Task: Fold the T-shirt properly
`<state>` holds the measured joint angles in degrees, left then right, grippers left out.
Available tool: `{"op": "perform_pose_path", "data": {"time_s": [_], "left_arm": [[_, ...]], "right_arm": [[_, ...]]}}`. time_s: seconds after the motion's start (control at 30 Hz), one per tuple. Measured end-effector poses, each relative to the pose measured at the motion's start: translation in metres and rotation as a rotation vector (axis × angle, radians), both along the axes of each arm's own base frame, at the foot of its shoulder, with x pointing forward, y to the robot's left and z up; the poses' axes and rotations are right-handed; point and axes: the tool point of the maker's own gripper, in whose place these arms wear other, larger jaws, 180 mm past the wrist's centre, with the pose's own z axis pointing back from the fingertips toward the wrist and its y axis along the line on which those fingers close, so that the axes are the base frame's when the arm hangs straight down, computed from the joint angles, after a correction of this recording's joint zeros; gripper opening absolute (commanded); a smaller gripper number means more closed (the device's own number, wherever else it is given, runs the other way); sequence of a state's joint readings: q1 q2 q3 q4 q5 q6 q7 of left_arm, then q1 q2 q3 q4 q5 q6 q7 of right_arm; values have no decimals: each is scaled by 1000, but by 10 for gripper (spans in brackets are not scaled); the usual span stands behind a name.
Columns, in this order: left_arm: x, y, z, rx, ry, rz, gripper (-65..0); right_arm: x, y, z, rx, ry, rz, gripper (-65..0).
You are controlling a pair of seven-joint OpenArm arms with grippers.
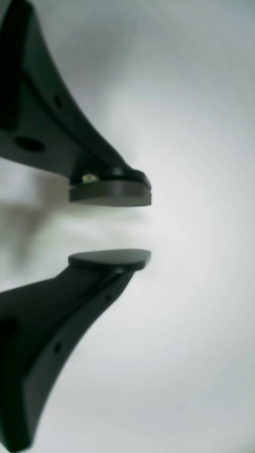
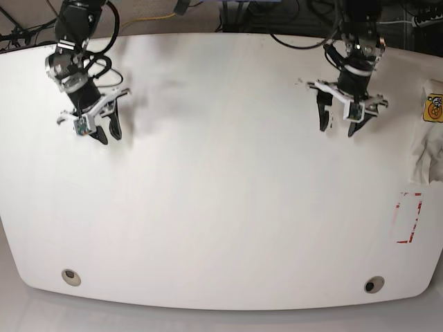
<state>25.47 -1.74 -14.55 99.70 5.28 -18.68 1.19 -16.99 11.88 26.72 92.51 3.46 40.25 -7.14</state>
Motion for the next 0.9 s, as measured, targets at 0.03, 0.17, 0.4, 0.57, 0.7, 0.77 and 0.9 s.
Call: {"op": "perform_pose_path", "data": {"time_s": [0.03,0.17,0.4,0.57,0.7,0.77,0.9], "left_arm": [[-12,-6,0,-10,12,-3,-290],[-48,-20,8,-18,43,-21,-290],[-129,-21,-4,-6,216,-28,-346],[-175,-20,-19,-6,350,-24,-369],[-211,-24,-34,-28,444,-27,-369],[-241,-28,-53,-48,551,-28,-369],[-279,-27,-87,-83,666,-3,-369]], "right_arm": [[-9,-1,-2,20,8,-18,-455],[-51,1,-11,48,67,-47,-455],[-135,15,-19,116,196,-76,-455],[-182,19,-22,156,268,-125,-455],[-221,23,-31,188,354,-164,-455],[-245,26,-40,201,420,-187,-455],[-280,43,-65,262,533,-195,-455]]}}
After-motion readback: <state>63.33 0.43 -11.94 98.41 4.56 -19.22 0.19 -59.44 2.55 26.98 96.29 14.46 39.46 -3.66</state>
